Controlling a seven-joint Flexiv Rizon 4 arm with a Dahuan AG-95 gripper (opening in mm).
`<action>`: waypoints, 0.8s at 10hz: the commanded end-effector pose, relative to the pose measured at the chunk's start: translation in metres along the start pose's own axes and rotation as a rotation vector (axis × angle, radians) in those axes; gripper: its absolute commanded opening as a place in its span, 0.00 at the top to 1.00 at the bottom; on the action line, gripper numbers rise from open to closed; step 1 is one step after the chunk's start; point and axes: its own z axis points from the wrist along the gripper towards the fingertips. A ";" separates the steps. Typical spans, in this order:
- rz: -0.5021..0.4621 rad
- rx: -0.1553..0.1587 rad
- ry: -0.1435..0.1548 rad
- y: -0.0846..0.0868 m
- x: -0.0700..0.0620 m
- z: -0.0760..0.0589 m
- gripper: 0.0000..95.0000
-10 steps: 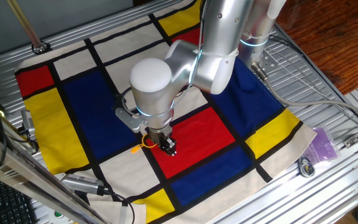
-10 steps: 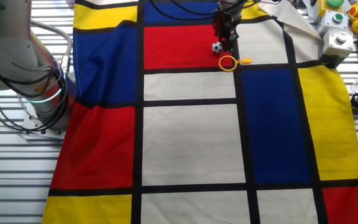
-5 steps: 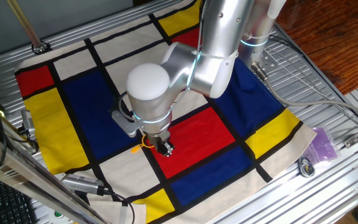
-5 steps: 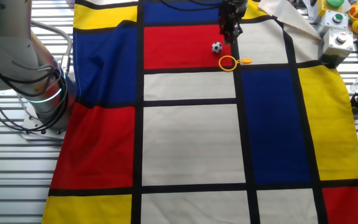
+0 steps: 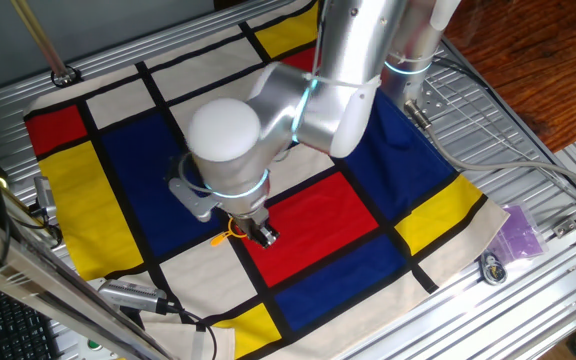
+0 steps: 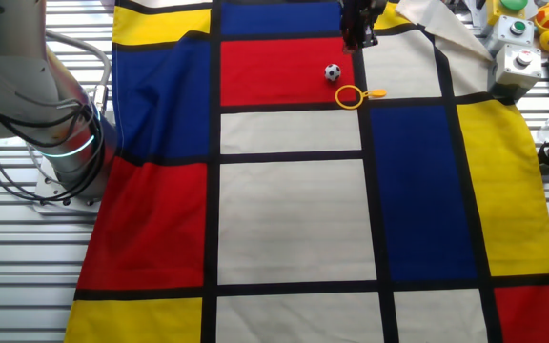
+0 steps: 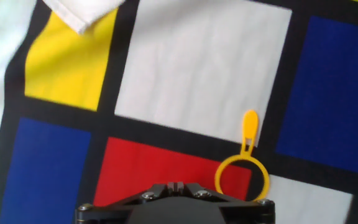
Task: Remove the bubble ring from the ball
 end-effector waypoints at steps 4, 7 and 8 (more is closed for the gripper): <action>-0.293 -0.014 0.042 -0.070 0.046 -0.038 1.00; -0.402 -0.005 0.046 -0.078 0.060 -0.041 1.00; -0.409 -0.007 0.043 -0.078 0.062 -0.042 1.00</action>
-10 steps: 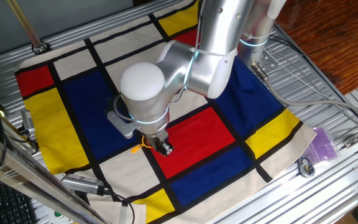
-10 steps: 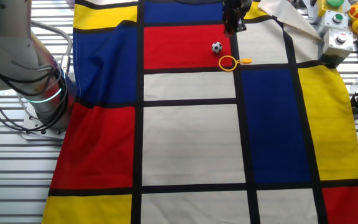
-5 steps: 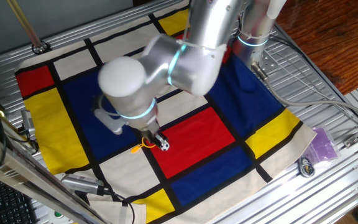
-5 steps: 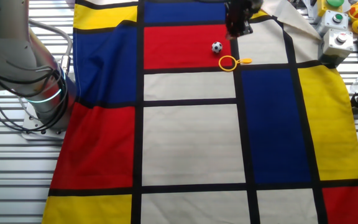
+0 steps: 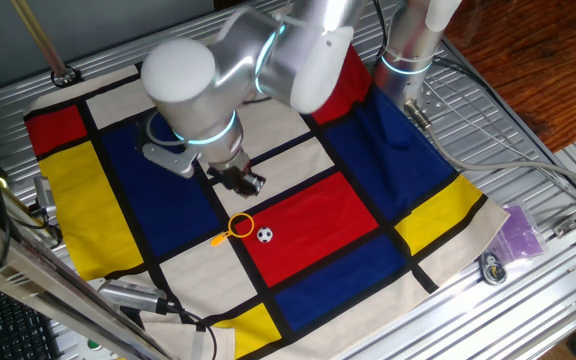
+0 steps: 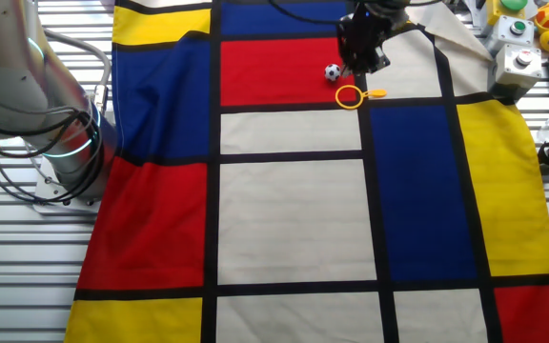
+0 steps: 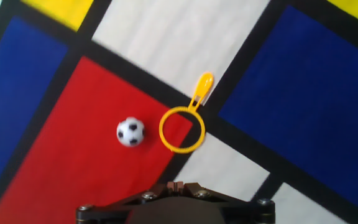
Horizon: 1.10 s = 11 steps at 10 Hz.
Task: Remove the bubble ring from the ball
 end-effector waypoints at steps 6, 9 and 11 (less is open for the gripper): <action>-0.099 -0.001 -0.005 0.002 0.015 -0.009 1.00; -0.105 -0.002 -0.009 0.003 0.019 -0.007 1.00; -0.103 -0.003 -0.011 0.003 0.019 -0.008 1.00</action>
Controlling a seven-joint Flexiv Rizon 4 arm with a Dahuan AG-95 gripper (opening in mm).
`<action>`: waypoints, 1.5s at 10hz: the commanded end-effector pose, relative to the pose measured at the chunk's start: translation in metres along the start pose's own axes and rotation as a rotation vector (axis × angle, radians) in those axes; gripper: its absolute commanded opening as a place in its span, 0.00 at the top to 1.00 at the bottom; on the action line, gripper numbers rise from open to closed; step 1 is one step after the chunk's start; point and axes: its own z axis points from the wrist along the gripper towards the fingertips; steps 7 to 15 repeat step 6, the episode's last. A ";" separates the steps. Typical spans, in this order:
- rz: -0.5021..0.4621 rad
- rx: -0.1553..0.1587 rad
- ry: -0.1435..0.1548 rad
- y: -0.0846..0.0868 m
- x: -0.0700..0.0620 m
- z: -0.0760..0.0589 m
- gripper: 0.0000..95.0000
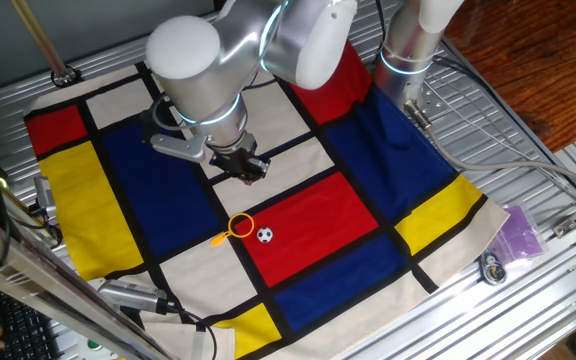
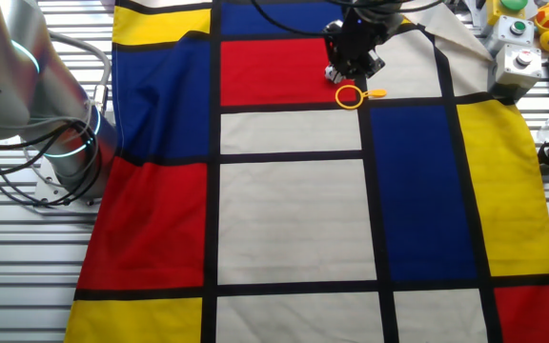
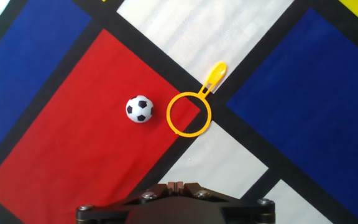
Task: Remove the bubble ring from the ball
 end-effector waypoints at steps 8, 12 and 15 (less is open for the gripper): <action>0.016 -0.004 -0.002 0.002 0.001 -0.003 1.00; 0.016 -0.004 -0.002 0.002 0.001 -0.003 1.00; 0.016 -0.004 -0.002 0.002 0.001 -0.003 1.00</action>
